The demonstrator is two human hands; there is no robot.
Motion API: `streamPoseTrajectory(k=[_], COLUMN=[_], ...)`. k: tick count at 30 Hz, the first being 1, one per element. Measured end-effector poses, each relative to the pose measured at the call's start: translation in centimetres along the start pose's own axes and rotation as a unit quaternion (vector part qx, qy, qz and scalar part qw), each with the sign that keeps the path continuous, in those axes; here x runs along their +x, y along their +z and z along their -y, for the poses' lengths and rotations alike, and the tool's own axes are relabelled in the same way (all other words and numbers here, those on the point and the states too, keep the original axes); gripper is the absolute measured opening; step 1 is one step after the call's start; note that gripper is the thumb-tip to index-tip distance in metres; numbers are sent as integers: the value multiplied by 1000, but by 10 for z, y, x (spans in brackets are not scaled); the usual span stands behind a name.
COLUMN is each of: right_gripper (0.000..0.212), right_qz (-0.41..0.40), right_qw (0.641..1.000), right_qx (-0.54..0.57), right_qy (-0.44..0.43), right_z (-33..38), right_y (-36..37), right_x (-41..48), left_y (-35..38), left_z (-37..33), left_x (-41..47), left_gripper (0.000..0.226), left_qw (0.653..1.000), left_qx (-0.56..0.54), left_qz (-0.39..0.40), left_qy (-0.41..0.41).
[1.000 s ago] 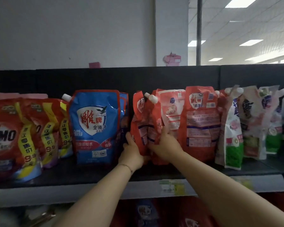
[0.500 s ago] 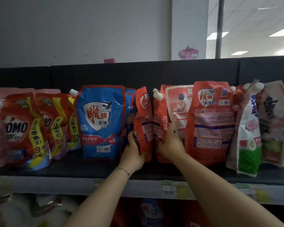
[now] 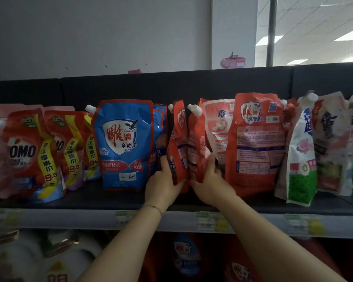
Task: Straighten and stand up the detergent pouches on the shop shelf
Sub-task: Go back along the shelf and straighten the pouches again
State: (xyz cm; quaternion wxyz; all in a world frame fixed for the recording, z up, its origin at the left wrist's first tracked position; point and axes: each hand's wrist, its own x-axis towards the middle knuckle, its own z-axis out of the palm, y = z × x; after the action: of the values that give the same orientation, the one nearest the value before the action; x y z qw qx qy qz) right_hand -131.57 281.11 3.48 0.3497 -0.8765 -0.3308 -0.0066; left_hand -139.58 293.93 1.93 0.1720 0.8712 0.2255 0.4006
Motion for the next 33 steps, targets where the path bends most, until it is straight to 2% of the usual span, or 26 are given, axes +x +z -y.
streamPoseTrajectory(k=[3, 6, 8, 10, 12, 14, 17, 21, 25, 33], right_gripper=[89, 55, 31, 13, 16, 16, 21, 28, 27, 21], right_qz=[-24, -180, -267, -269, -217, -183, -176, -166, -192, -242], right_qw=[999, 971, 954, 951, 964, 974, 977, 975, 975, 962], right_qx=[44, 158, 114, 50, 56, 94, 100, 114, 66, 1], right_qy=[2, -20, -81, -146, -142, -98, -73, -93, -94, -129], right_z=[-2, -4, -3, 2, 13, 25, 31, 18, 16, 11], right_y=[5, 14, 20, 27, 31, 29, 25, 28, 35, 46], right_x=[-12, -24, -31, -33, -31, -23, -13, -10, -8, -8], left_y=[-2, -5, -6, -6, -6, -5, -4, 1, 1, 0], left_z=[-3, -1, 2, 3, 3, 4, 7, 1, -2, 0], left_x=[0, -1, -2, -4, -6, -6, -6, -12, -10, -2], left_gripper=[87, 86, 82, 76, 70, 61, 54, 47, 38, 17], left_qw=[999, 996, 993, 987, 979, 974, 974, 973, 986, 988], left_qx=[38, 14, 0, -11, 2, 15, 6, 48, 43, -56], left_qz=[1, 11, -2, -41, -79, -93, -96, -117, -113, -144], left_qy=[37, 83, 119, 155, 187, 206, 204, 195, 117, -26])
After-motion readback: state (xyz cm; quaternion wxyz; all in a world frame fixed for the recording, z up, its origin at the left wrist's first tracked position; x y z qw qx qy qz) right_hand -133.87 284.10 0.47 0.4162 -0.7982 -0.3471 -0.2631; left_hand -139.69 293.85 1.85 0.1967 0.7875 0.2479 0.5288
